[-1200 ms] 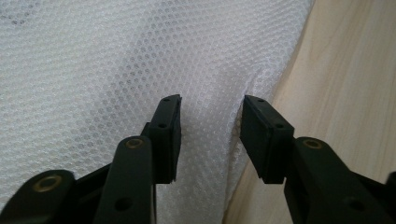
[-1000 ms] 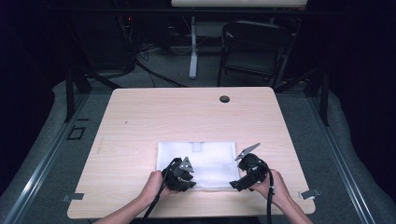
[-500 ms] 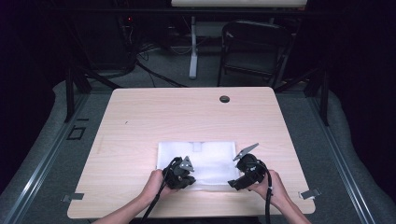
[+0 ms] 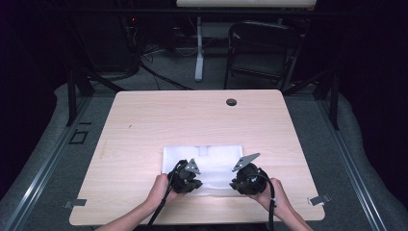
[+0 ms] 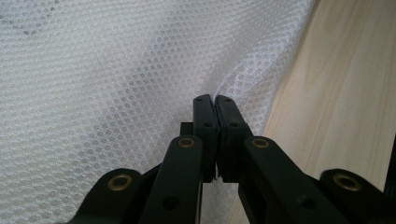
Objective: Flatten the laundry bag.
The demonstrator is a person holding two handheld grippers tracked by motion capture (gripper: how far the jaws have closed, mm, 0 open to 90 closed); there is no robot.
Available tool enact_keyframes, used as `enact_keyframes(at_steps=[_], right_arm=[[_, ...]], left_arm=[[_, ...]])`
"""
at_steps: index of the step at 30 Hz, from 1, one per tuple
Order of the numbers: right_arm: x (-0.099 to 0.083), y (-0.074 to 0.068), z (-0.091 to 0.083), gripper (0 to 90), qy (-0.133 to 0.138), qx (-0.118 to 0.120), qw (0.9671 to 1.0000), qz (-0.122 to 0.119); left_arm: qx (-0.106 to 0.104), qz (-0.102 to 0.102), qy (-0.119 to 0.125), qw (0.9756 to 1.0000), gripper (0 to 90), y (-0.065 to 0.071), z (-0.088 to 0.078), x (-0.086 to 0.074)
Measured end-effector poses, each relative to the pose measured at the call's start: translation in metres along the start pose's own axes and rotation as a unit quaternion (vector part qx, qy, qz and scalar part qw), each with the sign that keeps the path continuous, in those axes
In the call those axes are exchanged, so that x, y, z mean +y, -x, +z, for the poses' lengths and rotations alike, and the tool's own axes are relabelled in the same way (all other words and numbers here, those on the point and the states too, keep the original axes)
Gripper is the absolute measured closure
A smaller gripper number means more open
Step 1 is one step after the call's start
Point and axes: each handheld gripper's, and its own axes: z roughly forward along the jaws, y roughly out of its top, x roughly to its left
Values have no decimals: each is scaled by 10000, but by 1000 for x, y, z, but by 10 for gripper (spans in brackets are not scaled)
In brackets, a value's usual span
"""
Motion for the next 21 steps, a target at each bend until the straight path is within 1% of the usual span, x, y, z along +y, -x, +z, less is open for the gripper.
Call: enact_keyframes(at_steps=[2,3,4,7,8,9,10,11,13,14,16,17,18,19,20,21], right_arm=[[2,-4,2,887,-36,25,9999,-108],[3,-7,3,900,-38,39,9998,-171],[4,-11,5,900,-15,46,9998,-186],[8,-21,13,900,-57,109,9993,-359],[9,-23,16,900,-134,110,9988,-468],[10,-26,20,900,-136,100,9987,-490],[11,-28,23,900,-201,92,9981,-581],[12,-30,27,900,-159,80,9980,-605],[14,-31,33,900,-204,24,9974,-686],[15,-31,36,900,-218,-77,9970,-739],[15,-30,41,900,-181,-146,9965,-799],[15,-30,43,900,-208,-202,9962,-817],[14,-30,46,900,-156,-209,9963,-813],[14,-29,48,900,-155,-264,9959,-853],[14,-29,49,900,-136,-263,9959,-849],[15,-29,51,900,-99,-308,9954,-899]], left_arm=[[8,-32,36,10000,887,0,-1,1],[13,-15,49,10000,886,-1,-1,2],[13,-23,60,10000,887,-1,-2,2],[3,-32,99,9999,887,-2,-2,3],[7,-75,139,9999,886,-1,-2,3],[7,-100,165,9998,887,-1,-2,3],[8,-116,180,9998,886,-1,-2,3],[21,-65,147,9999,887,-1,-3,3],[31,-77,175,9998,886,-1,-3,3],[31,-75,182,9998,886,-1,-4,4],[37,-84,197,9998,886,-1,-4,4],[35,-84,210,9997,886,-1,-4,4],[22,-102,211,9997,886,-1,-4,4],[25,-92,201,9998,886,-2,-4,4],[31,-100,200,9997,886,-2,-4,4],[1,-152,250,9996,886,-2,-4,3]])
